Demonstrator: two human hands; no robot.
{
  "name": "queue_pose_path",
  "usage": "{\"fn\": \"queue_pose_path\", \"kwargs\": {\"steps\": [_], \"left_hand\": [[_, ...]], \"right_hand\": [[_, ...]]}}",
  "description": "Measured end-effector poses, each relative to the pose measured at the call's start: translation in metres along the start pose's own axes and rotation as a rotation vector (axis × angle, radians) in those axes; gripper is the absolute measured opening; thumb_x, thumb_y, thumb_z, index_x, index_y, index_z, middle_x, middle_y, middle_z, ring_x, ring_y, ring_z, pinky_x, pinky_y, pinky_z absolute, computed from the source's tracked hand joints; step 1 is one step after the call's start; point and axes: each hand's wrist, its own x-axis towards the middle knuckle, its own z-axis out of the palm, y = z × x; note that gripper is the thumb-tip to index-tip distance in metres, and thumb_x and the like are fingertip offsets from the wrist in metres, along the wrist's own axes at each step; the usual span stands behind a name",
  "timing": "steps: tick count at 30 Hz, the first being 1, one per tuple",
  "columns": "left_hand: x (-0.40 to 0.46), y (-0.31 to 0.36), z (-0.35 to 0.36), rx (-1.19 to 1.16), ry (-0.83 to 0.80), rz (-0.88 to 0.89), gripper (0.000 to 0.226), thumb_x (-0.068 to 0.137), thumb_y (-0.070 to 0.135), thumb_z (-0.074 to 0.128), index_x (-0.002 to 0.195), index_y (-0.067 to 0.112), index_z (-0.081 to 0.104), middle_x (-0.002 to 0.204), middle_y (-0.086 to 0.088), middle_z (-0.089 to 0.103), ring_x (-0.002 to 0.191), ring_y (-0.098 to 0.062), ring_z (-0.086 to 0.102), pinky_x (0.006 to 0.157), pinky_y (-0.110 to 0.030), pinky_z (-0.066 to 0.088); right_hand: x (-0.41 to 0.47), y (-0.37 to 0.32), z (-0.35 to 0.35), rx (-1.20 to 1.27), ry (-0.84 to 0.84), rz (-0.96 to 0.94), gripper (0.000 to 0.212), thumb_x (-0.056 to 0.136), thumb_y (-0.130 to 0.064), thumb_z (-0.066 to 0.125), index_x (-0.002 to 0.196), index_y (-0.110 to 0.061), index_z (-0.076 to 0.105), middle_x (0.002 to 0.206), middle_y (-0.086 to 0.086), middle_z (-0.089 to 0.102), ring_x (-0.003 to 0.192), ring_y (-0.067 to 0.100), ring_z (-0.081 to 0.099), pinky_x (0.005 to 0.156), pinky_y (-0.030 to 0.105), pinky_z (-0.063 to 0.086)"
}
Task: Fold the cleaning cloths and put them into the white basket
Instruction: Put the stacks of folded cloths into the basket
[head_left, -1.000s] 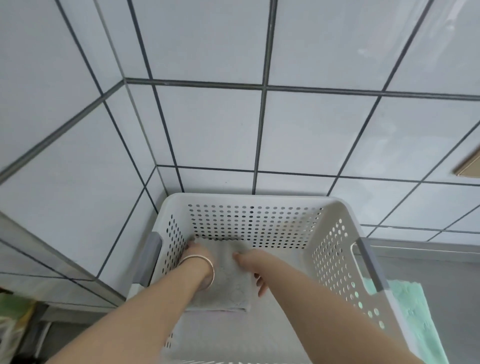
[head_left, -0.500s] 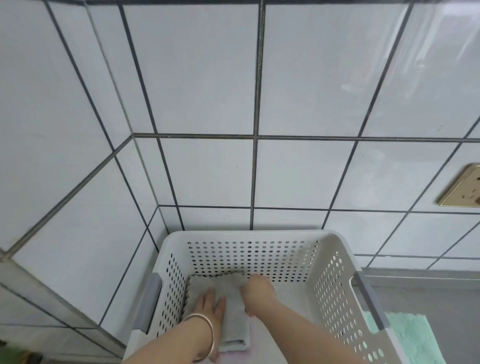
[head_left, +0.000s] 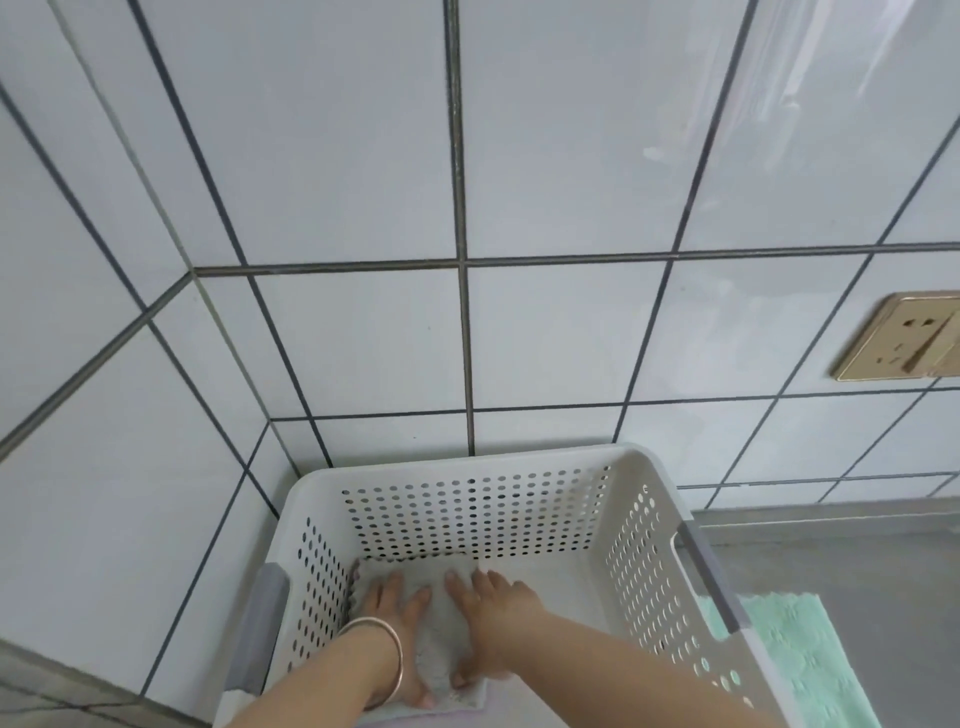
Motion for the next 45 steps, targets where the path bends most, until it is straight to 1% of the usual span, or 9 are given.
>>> {"fn": "queue_pose_path", "kwargs": {"steps": [5, 10, 14, 16, 20, 23, 26, 36, 45], "left_hand": [[-0.044, 0.023, -0.064, 0.064, 0.056, -0.008, 0.05, 0.091, 0.036, 0.045, 0.137, 0.017, 0.039, 0.139, -0.006, 0.046, 0.127, -0.027, 0.046, 0.105, -0.038, 0.038], [-0.136, 0.1, -0.138, 0.196, 0.424, 0.074, 0.034, 0.092, 0.011, 0.039, 0.122, 0.013, 0.054, 0.124, -0.007, 0.058, 0.114, -0.026, 0.058, 0.091, -0.032, 0.046], [-0.197, 0.175, -0.149, -0.346, 1.109, 0.462, 0.022, 0.09, 0.021, 0.043, 0.109, 0.023, 0.054, 0.107, 0.001, 0.06, 0.098, -0.02, 0.061, 0.08, -0.033, 0.049], [-0.207, 0.221, -0.13, -0.759, 1.235, 0.733, 0.023, 0.086, 0.025, 0.041, 0.106, 0.024, 0.054, 0.103, 0.006, 0.058, 0.095, -0.009, 0.059, 0.081, -0.024, 0.048], [-0.173, 0.313, -0.067, -1.106, 0.995, 0.712, 0.036, 0.081, 0.029, 0.039, 0.116, 0.037, 0.043, 0.116, 0.017, 0.05, 0.111, 0.016, 0.04, 0.097, -0.004, 0.031], [-0.117, 0.349, -0.027, -0.994, 0.643, 0.357, 0.056, 0.092, 0.026, 0.048, 0.143, 0.025, 0.025, 0.152, -0.001, 0.022, 0.143, -0.014, 0.015, 0.117, -0.023, 0.012], [-0.077, 0.345, -0.011, -0.883, 0.574, 0.048, 0.067, 0.093, 0.035, 0.047, 0.148, 0.015, 0.013, 0.157, -0.011, 0.005, 0.146, -0.026, 0.004, 0.119, -0.033, 0.007], [-0.012, 0.331, 0.011, -1.181, 0.283, -0.41, 0.066, 0.087, 0.048, 0.051, 0.132, 0.001, 0.042, 0.133, -0.027, 0.047, 0.122, -0.039, 0.047, 0.102, -0.041, 0.038], [-0.021, 0.329, -0.014, -1.19, 0.04, -0.359, 0.071, 0.091, 0.054, 0.037, 0.133, -0.002, 0.044, 0.139, -0.018, 0.048, 0.125, -0.03, 0.049, 0.099, -0.032, 0.039]], "right_hand": [[-0.036, -0.004, -0.064, -0.146, 0.048, -0.03, 0.05, 0.092, -0.037, 0.052, 0.135, -0.013, 0.042, 0.126, 0.012, 0.053, 0.114, 0.032, 0.053, 0.09, 0.04, 0.044], [-0.155, 0.041, -0.119, 0.009, 0.613, 0.008, 0.032, 0.092, -0.008, 0.042, 0.121, -0.013, 0.054, 0.119, 0.007, 0.059, 0.106, 0.03, 0.059, 0.075, 0.033, 0.041], [-0.236, 0.111, -0.094, 0.43, 1.166, 0.186, 0.029, 0.088, -0.011, 0.05, 0.113, -0.022, 0.06, 0.105, -0.003, 0.064, 0.085, 0.024, 0.062, 0.066, 0.03, 0.041], [-0.253, 0.149, -0.061, 0.731, 1.263, 0.34, 0.021, 0.091, -0.013, 0.049, 0.104, -0.022, 0.062, 0.095, -0.006, 0.065, 0.078, 0.019, 0.06, 0.066, 0.031, 0.045], [-0.236, 0.215, 0.014, 1.025, 0.855, 0.602, 0.029, 0.091, -0.023, 0.048, 0.119, -0.02, 0.054, 0.108, 0.0, 0.061, 0.097, 0.018, 0.057, 0.082, 0.03, 0.044], [-0.204, 0.241, 0.066, 0.995, 0.447, 0.674, 0.052, 0.09, -0.037, 0.049, 0.135, -0.013, 0.041, 0.132, 0.006, 0.049, 0.121, 0.022, 0.047, 0.094, 0.029, 0.037], [-0.178, 0.243, 0.099, 0.97, 0.246, 0.672, 0.064, 0.09, -0.049, 0.044, 0.137, -0.006, 0.037, 0.139, 0.014, 0.042, 0.127, 0.029, 0.041, 0.105, 0.034, 0.035], [-0.15, 0.235, 0.118, 1.156, 0.221, 0.805, 0.072, 0.093, -0.059, 0.025, 0.14, -0.005, 0.029, 0.143, 0.015, 0.032, 0.132, 0.034, 0.03, 0.107, 0.042, 0.028], [-0.173, 0.257, 0.119, 1.508, 0.194, 0.757, 0.069, 0.089, -0.059, 0.042, 0.124, -0.001, 0.053, 0.112, 0.013, 0.059, 0.105, 0.028, 0.059, 0.097, 0.037, 0.046]]}}
